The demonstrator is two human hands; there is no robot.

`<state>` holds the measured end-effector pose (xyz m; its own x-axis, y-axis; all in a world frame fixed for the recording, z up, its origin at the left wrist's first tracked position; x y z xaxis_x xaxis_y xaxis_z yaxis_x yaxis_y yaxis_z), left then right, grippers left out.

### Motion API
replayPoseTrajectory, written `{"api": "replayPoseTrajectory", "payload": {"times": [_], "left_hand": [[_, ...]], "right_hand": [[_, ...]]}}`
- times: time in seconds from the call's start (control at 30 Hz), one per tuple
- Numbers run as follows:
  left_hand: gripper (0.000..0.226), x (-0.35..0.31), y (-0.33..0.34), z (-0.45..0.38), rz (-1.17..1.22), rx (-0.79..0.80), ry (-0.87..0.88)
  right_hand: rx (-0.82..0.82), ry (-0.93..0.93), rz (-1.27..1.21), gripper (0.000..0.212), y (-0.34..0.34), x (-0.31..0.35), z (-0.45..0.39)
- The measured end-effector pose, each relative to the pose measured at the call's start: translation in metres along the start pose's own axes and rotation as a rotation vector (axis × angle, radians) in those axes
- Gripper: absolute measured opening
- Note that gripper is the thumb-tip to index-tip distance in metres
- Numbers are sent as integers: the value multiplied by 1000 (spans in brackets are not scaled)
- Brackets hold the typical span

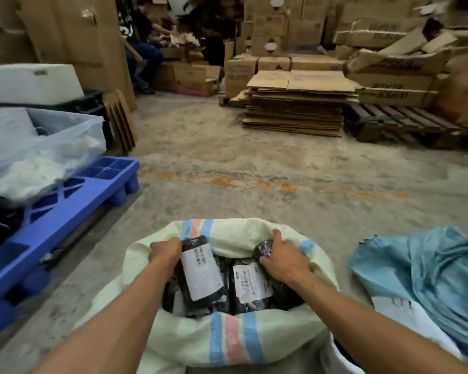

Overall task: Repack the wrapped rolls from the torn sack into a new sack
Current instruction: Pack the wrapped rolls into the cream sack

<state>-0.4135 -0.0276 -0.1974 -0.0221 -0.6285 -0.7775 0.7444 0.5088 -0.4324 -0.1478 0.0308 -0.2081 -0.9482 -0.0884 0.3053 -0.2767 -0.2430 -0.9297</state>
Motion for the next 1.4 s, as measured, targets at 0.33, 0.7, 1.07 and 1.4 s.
{"api": "replayPoseTrajectory", "payload": {"times": [0.33, 0.7, 1.07, 1.4], "left_hand": [[92, 16, 53, 20, 45, 154, 399], [97, 42, -16, -13, 256, 292, 66], [95, 41, -19, -11, -365, -96, 296], [88, 73, -26, -24, -574, -276, 622]], "right_hand": [[122, 76, -93, 106, 17, -9, -16], [140, 142, -247, 112, 4, -14, -29], [-40, 228, 66, 94, 8, -19, -14], [-31, 202, 282, 98, 20, -22, -16]]}}
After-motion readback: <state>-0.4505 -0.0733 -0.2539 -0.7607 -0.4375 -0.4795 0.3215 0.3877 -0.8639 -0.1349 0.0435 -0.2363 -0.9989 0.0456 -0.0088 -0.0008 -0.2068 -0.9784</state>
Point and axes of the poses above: each hand's wrist, its own z-axis away from the middle knuckle, its own y-axis out of the palm, x = y × z, the point moved 2 cm from there along -z, towards the middle knuckle
